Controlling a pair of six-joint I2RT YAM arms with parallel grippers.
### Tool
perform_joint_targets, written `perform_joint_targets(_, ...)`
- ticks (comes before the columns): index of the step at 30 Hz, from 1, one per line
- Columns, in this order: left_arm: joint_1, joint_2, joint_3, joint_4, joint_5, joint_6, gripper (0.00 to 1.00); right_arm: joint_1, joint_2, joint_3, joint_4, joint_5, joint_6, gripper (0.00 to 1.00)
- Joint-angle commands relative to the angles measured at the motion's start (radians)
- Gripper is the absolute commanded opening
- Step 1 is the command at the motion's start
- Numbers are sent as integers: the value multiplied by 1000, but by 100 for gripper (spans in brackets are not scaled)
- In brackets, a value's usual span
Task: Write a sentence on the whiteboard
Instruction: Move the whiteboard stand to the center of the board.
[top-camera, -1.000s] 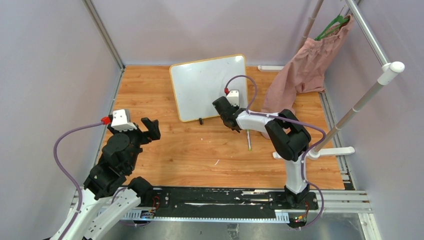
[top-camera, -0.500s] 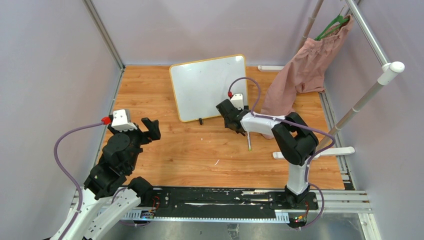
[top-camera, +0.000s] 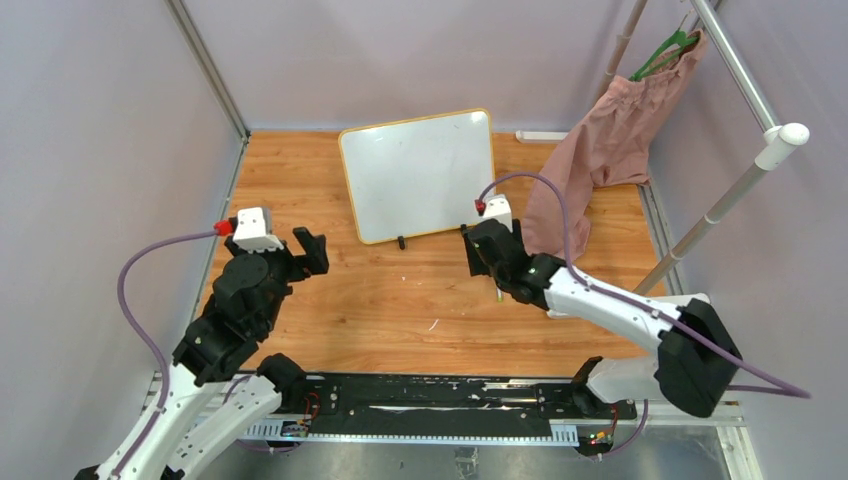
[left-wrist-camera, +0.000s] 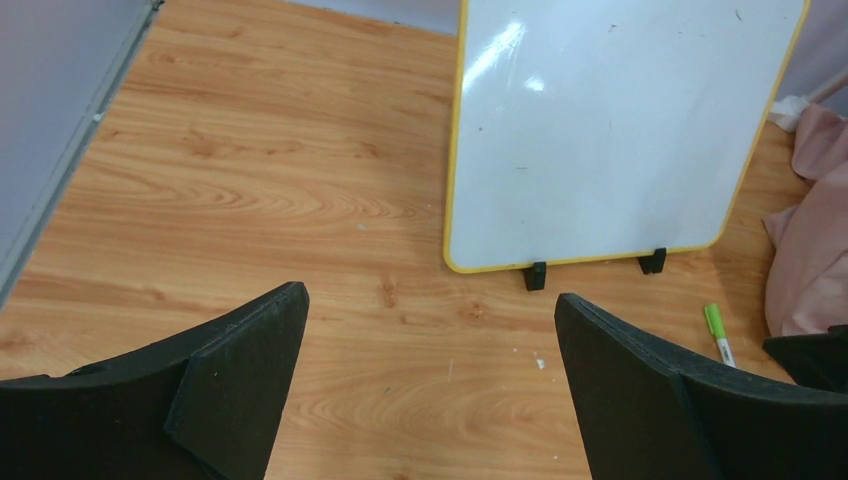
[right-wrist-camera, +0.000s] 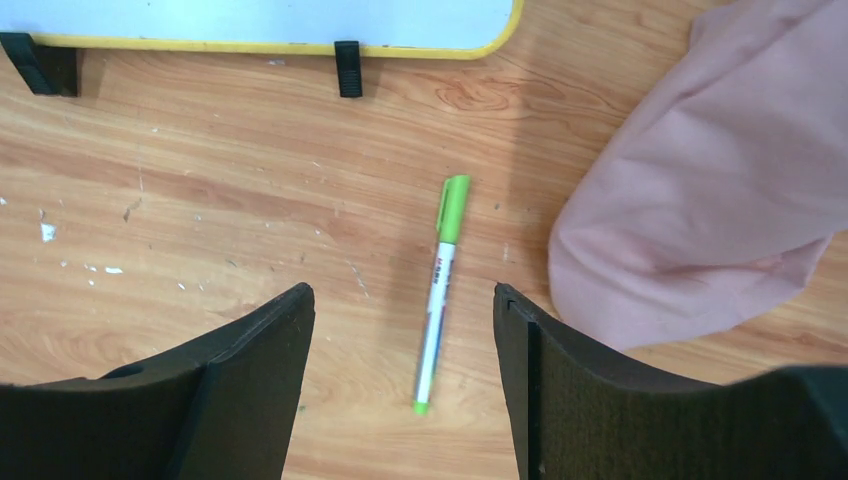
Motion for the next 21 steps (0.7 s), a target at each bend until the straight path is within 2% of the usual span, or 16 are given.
perform_joint_targets(1,-3,128,67,104,106,50,100,-24,-81,-131,49,-51,-108,70)
perform_joint_targets(3,-4,180,65,155,212,107,100,-60,-103,-168,37,-84,-65,70)
perform_joint_targets(4,-4,201,62,170,241,120,100,-97,-116,-188,40,-148,-41,69)
perform_joint_targets(8,-4,226,19,212,253,106,100,-243,-140,-275,143,-393,53,66)
perform_joint_targets(15,-4,148,-78,261,338,118,100,-247,-33,-235,156,-398,30,61)
perform_joint_targets(21,-4,131,-75,262,333,127,100,-248,57,-194,111,-353,30,55)
